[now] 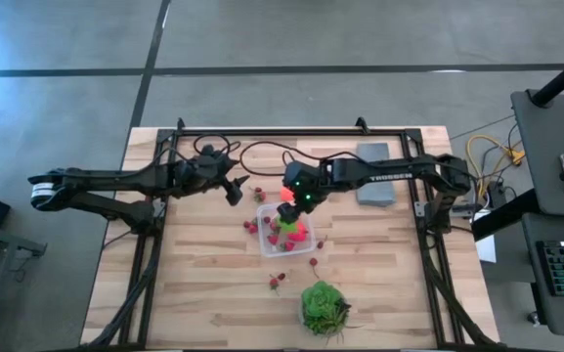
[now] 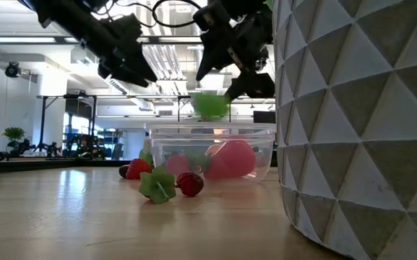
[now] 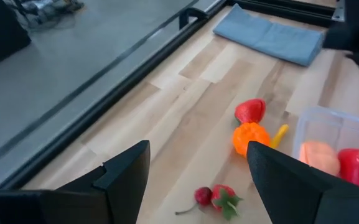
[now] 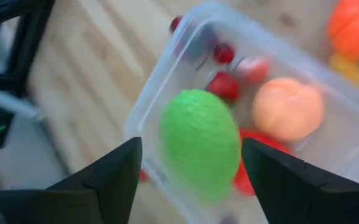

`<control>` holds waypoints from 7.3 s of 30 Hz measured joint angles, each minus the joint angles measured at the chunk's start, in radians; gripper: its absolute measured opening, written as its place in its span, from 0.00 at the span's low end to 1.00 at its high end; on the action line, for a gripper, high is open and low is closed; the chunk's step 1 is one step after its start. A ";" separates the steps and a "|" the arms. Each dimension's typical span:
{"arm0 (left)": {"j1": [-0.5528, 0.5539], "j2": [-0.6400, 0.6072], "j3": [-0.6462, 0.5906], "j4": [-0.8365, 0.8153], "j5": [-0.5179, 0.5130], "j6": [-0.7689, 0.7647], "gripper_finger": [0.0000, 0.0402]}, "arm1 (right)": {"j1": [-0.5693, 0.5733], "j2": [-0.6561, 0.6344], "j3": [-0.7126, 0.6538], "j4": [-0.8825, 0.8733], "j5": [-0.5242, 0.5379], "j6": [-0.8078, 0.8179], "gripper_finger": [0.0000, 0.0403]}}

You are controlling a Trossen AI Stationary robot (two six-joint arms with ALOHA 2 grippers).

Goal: Pick and placing Produce into tupperware
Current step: Put the green melon into the transparent container, then adjust the transparent container, then put the red cherry into the transparent container

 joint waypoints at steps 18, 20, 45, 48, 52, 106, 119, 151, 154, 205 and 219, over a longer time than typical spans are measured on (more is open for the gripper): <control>-0.002 0.014 -0.028 -0.102 0.160 0.016 0.63 | 0.030 -0.033 0.093 -0.049 0.371 -0.097 0.87; -0.002 0.018 -0.056 -0.107 0.168 0.056 0.63 | 0.035 -0.055 0.108 -0.058 0.462 -0.138 0.87; 0.000 0.421 -0.038 0.134 0.287 0.233 0.56 | 0.031 -0.178 0.111 -0.330 0.779 -0.124 0.86; 0.000 0.442 -0.019 0.179 0.309 0.232 0.52 | 0.027 -0.178 0.108 -0.357 0.779 -0.124 0.87; -0.001 0.469 -0.005 0.207 0.380 0.224 0.49 | 0.025 -0.178 0.103 -0.383 0.779 -0.124 0.87; 0.166 0.457 0.015 0.095 0.257 0.724 0.48 | -0.059 -0.177 0.010 -0.434 0.820 -0.147 0.83; 0.166 0.541 0.031 0.116 0.306 0.724 0.48 | -0.062 -0.223 0.010 -0.530 0.832 -0.131 0.83; 0.176 0.589 0.032 0.159 0.383 0.720 0.48 | -0.066 -0.224 0.007 -0.516 0.858 -0.123 0.82; 0.177 0.589 0.032 0.158 0.384 0.720 0.48 | -0.066 -0.224 0.007 -0.515 0.858 -0.123 0.82; 0.262 0.590 0.033 0.158 0.552 0.533 0.48 | -0.066 -0.224 -0.031 -0.484 0.857 -0.123 0.81; 0.262 0.590 0.033 0.196 0.529 0.536 0.33 | -0.066 -0.224 -0.039 -0.476 0.857 -0.127 0.81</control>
